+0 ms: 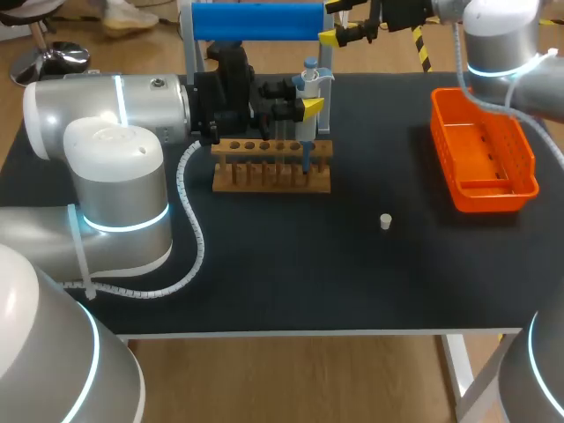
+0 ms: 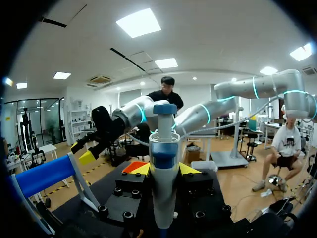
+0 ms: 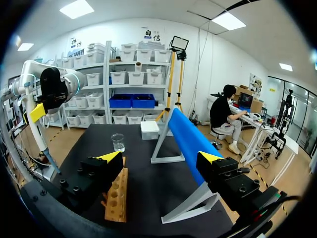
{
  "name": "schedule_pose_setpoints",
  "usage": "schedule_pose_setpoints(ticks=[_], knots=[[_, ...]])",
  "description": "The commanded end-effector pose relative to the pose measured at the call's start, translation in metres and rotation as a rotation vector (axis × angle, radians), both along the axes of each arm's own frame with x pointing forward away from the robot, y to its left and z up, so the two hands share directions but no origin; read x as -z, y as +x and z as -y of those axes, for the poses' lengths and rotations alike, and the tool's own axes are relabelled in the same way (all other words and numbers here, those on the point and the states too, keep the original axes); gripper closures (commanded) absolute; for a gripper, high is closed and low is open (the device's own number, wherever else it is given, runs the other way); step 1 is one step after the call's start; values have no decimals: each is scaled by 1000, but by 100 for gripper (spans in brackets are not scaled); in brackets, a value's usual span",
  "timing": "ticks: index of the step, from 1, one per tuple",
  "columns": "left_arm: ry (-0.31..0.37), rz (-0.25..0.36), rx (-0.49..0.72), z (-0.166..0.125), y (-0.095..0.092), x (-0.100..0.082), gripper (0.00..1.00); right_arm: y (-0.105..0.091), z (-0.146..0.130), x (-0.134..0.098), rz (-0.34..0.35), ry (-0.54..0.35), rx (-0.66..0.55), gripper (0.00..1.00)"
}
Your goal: Invert the test tube, pick up the pipette, mount the tip to pipette, aspirate from beaker and dispense into the tube, eject the tip, return the pipette, and cap with the stopper.
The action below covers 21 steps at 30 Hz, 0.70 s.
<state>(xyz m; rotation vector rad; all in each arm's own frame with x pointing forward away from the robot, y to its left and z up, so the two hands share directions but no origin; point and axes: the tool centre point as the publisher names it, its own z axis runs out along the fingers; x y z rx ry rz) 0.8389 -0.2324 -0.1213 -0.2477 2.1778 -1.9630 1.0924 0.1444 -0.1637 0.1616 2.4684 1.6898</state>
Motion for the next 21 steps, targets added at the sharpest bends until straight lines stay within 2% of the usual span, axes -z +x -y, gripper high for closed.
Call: schedule_pose_setpoints(ticks=[1, 13, 21], knots=[[-3, 3, -2, 0, -1, 1, 100, 0, 1, -1, -2, -2, -3, 0], [-3, 3, -2, 0, -1, 1, 100, 0, 1, -1, -2, -2, -3, 0], [57, -2, -55, -38, 18, -1, 100, 0, 1, -1, -2, -2, -3, 0]])
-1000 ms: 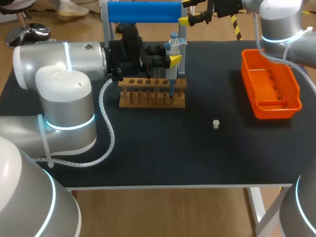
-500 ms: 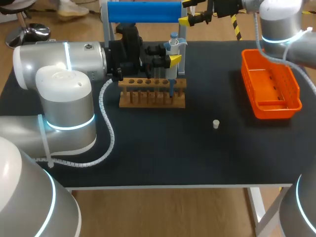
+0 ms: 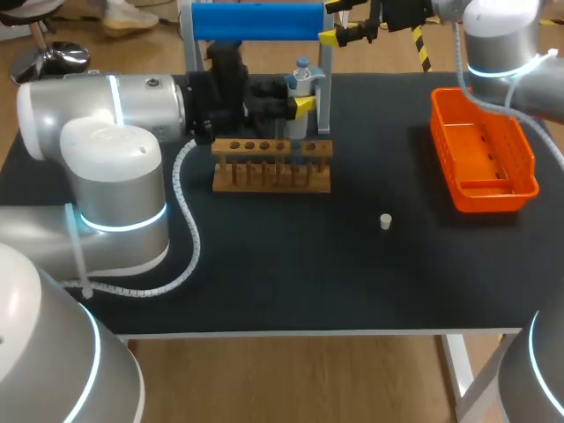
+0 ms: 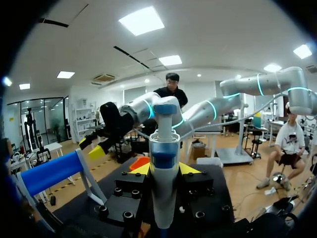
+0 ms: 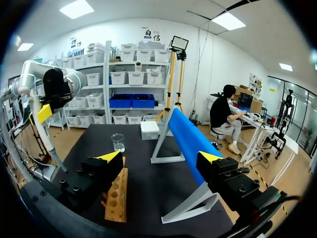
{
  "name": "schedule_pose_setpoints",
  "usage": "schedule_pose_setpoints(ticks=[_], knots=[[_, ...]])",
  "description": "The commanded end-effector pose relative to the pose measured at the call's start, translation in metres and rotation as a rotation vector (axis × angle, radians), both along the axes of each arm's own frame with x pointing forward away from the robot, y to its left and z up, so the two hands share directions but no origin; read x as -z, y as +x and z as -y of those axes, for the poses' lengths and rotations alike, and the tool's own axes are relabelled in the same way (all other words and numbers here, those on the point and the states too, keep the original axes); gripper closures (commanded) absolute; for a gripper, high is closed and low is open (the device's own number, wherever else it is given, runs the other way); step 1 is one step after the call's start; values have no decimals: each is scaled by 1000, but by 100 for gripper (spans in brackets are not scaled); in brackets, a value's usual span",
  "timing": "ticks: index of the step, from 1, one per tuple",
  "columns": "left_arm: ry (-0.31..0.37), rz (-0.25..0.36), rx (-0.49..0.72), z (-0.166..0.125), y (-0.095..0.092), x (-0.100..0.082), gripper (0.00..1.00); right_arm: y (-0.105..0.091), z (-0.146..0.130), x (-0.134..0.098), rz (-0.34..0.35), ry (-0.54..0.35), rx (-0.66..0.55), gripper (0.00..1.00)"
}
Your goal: Invert the test tube, pick up the pipette, mount the tip to pipette, aspirate from beaker and dispense into the tube, eject the tip, return the pipette, and cap with the stopper.
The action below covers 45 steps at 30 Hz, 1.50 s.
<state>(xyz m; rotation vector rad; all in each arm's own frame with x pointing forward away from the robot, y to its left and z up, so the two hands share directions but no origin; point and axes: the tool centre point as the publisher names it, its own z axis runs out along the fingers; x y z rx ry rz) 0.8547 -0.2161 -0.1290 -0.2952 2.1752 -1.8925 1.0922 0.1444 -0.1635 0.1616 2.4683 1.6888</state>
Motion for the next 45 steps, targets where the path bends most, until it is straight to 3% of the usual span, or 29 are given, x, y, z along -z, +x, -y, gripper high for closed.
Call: schedule_pose_setpoints(ticks=[1, 13, 24, 32, 45], knots=[[34, -8, -7, -29, 5, -10, 100, 0, 1, -1, -2, -1, -4, 0], [126, -34, -105, -102, 41, -18, 100, 0, 1, -1, -2, -1, -4, 0], [174, -54, -241, -155, 92, -17, 100, 0, 1, -1, -2, -1, -4, 0], [188, -57, -283, -164, 122, -24, 100, 0, 1, -1, -2, -1, -4, 0], [177, -51, -280, -161, 123, -26, 100, 0, 1, -1, -2, -1, -4, 0]])
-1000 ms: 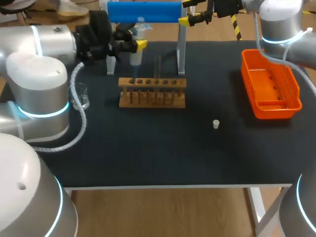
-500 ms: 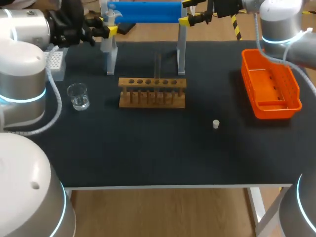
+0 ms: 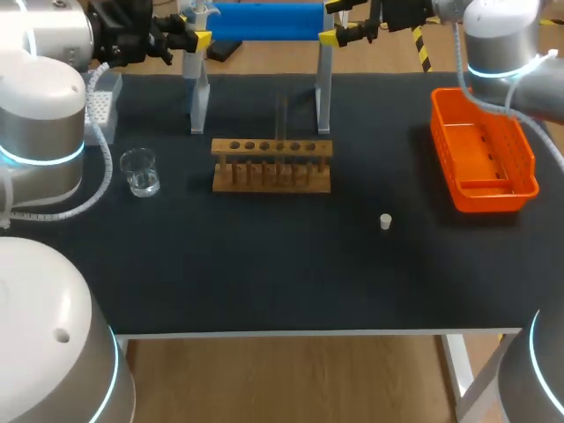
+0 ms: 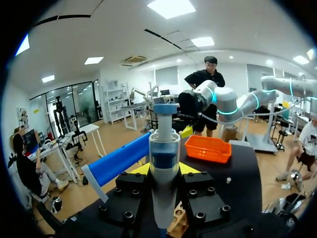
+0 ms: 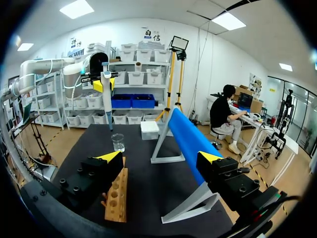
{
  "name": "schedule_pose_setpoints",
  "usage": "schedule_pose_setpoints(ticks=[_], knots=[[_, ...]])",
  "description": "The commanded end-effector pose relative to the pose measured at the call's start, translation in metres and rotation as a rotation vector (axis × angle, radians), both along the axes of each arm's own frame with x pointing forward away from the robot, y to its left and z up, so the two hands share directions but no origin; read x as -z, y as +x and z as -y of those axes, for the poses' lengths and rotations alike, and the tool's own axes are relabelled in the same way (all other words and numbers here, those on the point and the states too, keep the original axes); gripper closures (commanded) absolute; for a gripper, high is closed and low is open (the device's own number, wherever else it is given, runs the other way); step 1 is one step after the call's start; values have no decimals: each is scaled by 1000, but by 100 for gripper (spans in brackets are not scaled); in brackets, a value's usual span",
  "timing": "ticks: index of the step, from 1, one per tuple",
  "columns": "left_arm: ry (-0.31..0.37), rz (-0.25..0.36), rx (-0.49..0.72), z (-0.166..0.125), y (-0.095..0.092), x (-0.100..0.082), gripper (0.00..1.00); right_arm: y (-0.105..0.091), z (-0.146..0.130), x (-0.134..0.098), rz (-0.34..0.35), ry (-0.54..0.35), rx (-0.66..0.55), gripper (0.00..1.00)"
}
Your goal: Invert the test tube, pick up the pipette, mount the tip to pipette, aspirate from beaker and dispense into the tube, eject the tip, return the pipette, and cap with the stopper.
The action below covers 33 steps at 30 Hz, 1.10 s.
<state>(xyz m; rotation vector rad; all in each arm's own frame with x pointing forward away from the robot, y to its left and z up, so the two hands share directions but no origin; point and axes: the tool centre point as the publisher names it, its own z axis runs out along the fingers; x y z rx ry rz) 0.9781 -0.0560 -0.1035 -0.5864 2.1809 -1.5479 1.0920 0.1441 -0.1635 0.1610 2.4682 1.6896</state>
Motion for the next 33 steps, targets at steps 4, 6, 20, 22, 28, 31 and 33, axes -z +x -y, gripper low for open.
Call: schedule_pose_setpoints(ticks=[4, 6, 20, 22, 28, 31, 33], knots=[[0, 0, 2, -1, 0, 0, 100, 1, 1, -1, -2, -2, -3, 0], [0, 0, 2, -1, 0, 0, 100, 1, 1, -1, -2, -2, -3, 0], [26, -12, -90, 10, 35, 12, 100, 1, 1, -1, -2, -2, -3, 0], [42, -19, -119, 10, 41, 16, 100, 1, 1, -1, -2, -2, -3, 0], [49, -39, -211, 7, 52, 24, 100, 1, 1, -1, -2, -2, -3, 0], [57, -46, -263, 5, 57, 28, 100, 1, 1, -1, -2, -2, -3, 0], [64, -46, -295, 2, 62, 30, 100, 1, 1, -1, -2, -2, -3, 0]])
